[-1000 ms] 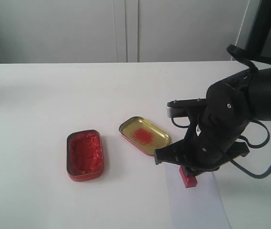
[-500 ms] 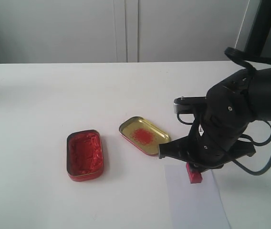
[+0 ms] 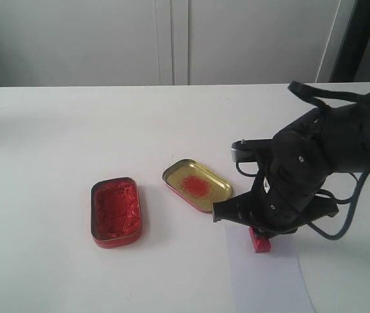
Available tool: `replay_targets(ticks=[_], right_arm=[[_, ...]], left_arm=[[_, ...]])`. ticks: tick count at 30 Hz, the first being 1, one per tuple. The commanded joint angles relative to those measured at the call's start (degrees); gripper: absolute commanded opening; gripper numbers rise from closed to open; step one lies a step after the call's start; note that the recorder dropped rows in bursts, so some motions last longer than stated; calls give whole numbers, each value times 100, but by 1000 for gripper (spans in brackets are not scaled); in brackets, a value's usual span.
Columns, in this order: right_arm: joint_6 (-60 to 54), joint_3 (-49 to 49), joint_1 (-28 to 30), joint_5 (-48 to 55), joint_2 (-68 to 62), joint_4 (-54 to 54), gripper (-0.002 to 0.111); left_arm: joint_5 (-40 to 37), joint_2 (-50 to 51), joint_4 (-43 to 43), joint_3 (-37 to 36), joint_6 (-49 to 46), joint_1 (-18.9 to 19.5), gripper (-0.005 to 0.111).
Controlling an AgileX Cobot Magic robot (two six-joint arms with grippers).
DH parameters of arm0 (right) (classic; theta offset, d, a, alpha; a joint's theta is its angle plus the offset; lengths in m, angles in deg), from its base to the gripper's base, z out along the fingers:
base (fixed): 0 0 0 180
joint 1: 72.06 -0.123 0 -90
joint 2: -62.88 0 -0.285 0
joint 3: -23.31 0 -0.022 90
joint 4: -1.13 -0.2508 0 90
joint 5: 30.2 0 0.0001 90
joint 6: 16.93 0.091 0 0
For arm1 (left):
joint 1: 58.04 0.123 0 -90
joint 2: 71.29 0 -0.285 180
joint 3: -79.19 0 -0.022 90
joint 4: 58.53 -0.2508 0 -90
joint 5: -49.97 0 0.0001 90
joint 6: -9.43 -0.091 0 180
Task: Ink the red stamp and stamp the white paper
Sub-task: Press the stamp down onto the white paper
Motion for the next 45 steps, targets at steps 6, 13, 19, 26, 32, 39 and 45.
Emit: replay_targets(ticks=[6, 13, 19, 26, 32, 39, 45], right_arm=[[1, -545, 36, -320, -858, 109, 0], [1, -652, 36, -291, -1215, 109, 0], [1, -652, 36, -291, -1215, 109, 0], [1, -652, 36, -291, -1139, 109, 0], [1, -652, 36, -355, -656, 109, 0], [12, -652, 36, -375, 30, 109, 0], [23, -652, 36, -375, 422, 109, 0]], left_arm=[[-87, -26, -23, -55, 0, 10, 0], [-87, -26, -23, -55, 0, 10, 0], [-87, -26, -23, -55, 0, 10, 0], [-87, -26, -23, -55, 0, 10, 0], [-87, -26, -23, -55, 0, 10, 0], [-87, -26, -23, -55, 0, 10, 0], [-87, -26, -23, -55, 0, 10, 0]])
